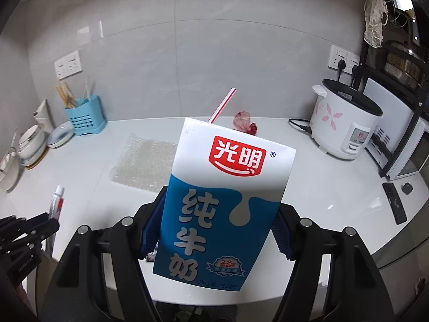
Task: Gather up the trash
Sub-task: 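Carry the ointment tube and milk carton down over the wastebasket, then open the left tool to drop the tube while the right tool drops the carton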
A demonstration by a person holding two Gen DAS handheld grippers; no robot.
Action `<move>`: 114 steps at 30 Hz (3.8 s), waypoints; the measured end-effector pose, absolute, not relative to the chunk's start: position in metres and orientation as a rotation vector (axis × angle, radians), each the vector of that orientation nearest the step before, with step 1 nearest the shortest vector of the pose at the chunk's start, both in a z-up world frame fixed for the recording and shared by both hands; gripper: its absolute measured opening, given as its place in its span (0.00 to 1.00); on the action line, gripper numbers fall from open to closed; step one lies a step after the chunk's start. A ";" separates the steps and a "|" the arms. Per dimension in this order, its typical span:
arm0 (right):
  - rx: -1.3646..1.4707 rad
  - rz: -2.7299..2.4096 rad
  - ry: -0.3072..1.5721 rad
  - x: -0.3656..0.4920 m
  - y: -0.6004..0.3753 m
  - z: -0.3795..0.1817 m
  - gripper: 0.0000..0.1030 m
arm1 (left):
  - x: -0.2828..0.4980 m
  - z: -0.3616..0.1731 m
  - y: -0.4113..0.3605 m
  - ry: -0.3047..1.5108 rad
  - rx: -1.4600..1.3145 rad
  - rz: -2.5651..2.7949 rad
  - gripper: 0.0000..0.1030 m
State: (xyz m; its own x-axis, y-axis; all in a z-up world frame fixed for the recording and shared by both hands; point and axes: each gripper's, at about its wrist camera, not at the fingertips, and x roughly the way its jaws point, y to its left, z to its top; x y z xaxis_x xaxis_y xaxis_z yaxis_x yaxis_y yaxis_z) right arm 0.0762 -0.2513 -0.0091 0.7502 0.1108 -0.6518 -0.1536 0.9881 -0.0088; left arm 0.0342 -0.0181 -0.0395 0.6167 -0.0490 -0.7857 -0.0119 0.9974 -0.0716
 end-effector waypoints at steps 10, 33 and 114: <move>-0.056 0.157 0.702 0.002 -0.245 -0.022 0.64 | -0.033 -0.032 -0.013 0.857 -0.062 -0.044 0.20; -0.084 0.129 0.794 -0.161 -0.215 -0.103 0.64 | -0.168 -0.114 0.001 0.910 -0.099 -0.150 0.20; -0.357 0.357 1.365 -0.122 -0.214 -0.663 0.64 | -0.132 -0.698 -0.058 1.397 -0.275 0.000 0.64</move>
State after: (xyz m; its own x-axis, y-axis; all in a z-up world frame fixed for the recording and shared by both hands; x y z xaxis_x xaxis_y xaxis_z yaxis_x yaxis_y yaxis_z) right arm -0.1220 -0.2136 -0.6626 0.1680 0.0402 -0.9850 -0.4470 0.8937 -0.0397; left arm -0.1315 -0.0579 -0.6983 0.1783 -0.1620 -0.9706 -0.1619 0.9681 -0.1913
